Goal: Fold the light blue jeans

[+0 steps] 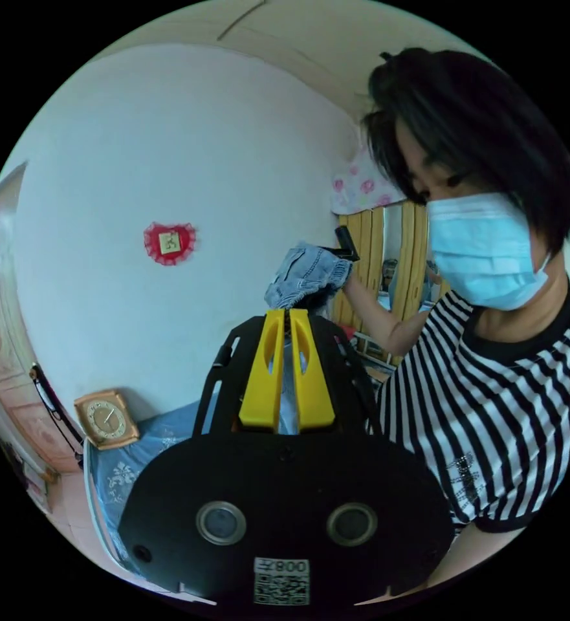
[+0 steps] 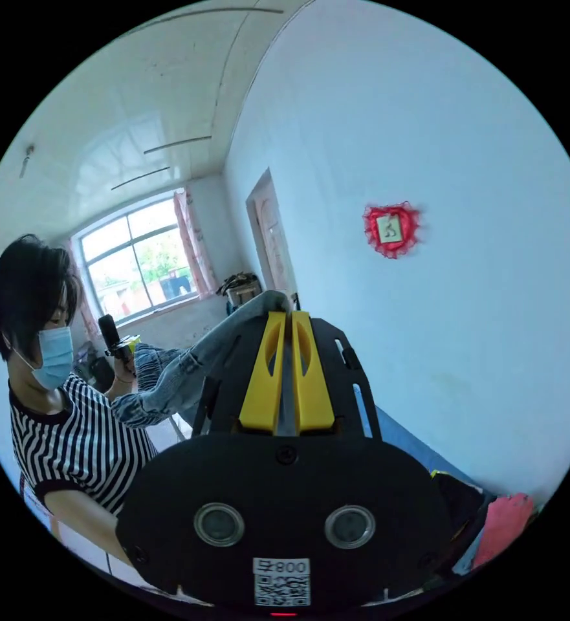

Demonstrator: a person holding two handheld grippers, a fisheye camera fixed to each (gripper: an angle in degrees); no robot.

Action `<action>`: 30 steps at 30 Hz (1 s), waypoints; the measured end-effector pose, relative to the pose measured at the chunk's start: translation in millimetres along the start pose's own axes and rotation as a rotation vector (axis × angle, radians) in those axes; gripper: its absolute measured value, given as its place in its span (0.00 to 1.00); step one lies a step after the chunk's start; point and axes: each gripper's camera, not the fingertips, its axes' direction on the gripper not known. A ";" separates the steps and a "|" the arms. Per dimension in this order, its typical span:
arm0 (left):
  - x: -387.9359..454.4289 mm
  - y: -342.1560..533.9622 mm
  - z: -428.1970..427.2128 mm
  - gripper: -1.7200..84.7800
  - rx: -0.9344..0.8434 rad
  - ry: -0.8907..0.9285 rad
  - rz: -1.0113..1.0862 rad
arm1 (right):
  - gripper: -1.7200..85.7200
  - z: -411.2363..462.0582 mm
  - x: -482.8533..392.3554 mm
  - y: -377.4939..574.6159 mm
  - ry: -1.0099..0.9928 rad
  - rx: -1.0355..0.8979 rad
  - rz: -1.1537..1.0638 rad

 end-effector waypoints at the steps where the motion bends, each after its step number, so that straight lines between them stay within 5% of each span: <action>1: -9.3 1.6 -9.5 0.04 0.003 -0.018 -0.008 | 0.04 24.1 3.5 -16.6 -0.030 -0.053 -0.022; 9: -240.7 103.7 -132.4 0.04 -0.110 -0.327 -0.546 | 0.07 385.9 26.2 -85.1 -0.128 -0.686 -0.108; 14: -405.2 252.7 -188.8 0.03 -0.334 -0.455 -1.087 | 0.10 638.9 37.3 19.8 0.063 -1.231 -0.129; 21: -512.1 400.5 -235.1 0.04 -0.517 -0.246 -1.617 | 0.09 623.6 120.3 194.6 -0.087 -1.342 0.203; 26: -582.0 432.8 -220.8 0.07 -0.707 -0.100 -1.705 | 0.09 469.1 200.5 358.2 -0.116 -1.304 0.851; 30: -650.2 446.3 -212.8 0.11 -0.762 -0.034 -1.761 | 0.10 352.2 210.3 436.1 -0.020 -1.186 1.159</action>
